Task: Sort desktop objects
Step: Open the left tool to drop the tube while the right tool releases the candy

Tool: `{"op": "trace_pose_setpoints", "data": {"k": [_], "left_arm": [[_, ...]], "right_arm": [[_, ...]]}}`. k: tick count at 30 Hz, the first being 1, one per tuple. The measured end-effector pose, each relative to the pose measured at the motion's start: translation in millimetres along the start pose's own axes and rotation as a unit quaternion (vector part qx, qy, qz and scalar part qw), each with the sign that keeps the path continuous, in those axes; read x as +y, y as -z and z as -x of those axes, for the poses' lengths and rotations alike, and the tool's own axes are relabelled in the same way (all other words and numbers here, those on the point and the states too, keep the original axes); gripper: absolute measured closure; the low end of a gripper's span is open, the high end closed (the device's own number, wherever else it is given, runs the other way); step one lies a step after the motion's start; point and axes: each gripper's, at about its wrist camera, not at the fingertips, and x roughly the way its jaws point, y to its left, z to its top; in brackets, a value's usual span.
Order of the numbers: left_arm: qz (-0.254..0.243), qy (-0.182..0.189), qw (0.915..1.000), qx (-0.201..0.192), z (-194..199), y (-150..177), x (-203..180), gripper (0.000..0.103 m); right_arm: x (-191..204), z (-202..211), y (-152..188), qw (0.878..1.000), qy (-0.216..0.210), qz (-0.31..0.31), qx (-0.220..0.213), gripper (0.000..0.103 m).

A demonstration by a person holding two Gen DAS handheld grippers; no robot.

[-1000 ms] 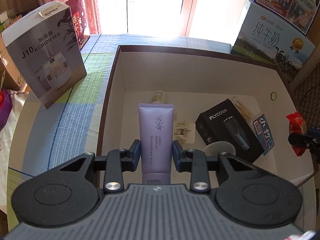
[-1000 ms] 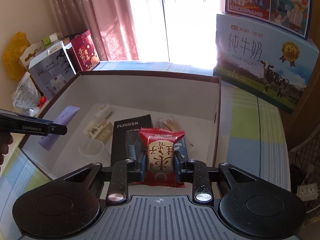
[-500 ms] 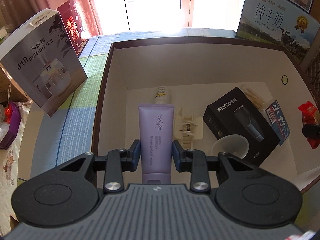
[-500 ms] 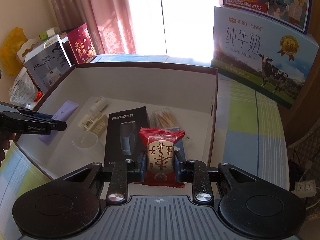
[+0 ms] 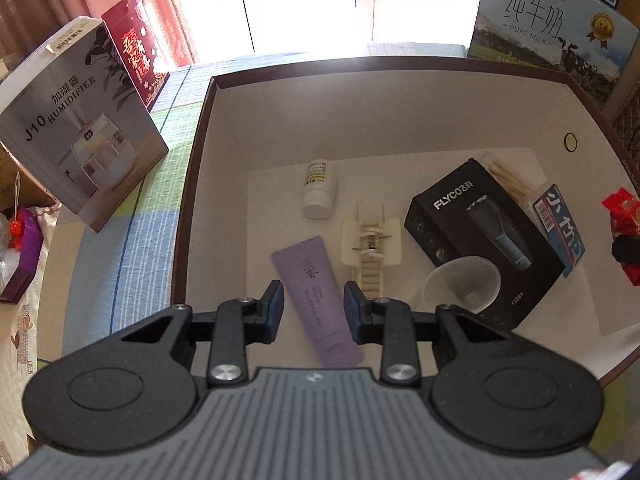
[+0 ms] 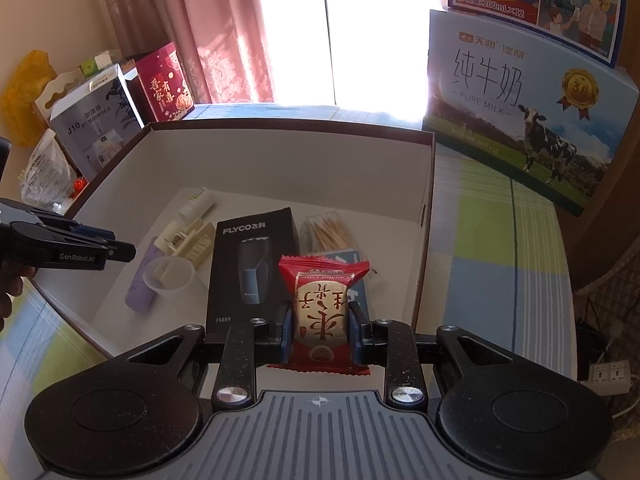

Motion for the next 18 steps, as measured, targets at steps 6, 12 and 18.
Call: {"op": "trace_pose_setpoints", "data": {"k": [6,12,18], "left_arm": [[-0.002,0.005,1.0000,-0.008,8.1,0.4,-0.1,0.075],[-0.007,0.014,0.9998,-0.014,15.1,2.9,-2.5,0.068],[-0.009,0.025,0.9995,-0.019,24.3,5.8,-1.9,0.060]], "right_arm": [[3.5,-2.9,-0.2,1.000,-0.002,0.009,0.012,0.078],[5.2,-2.8,0.9,1.000,-0.002,0.018,0.018,0.078],[4.6,3.0,1.4,1.000,-0.007,0.013,0.015,0.075]]}}
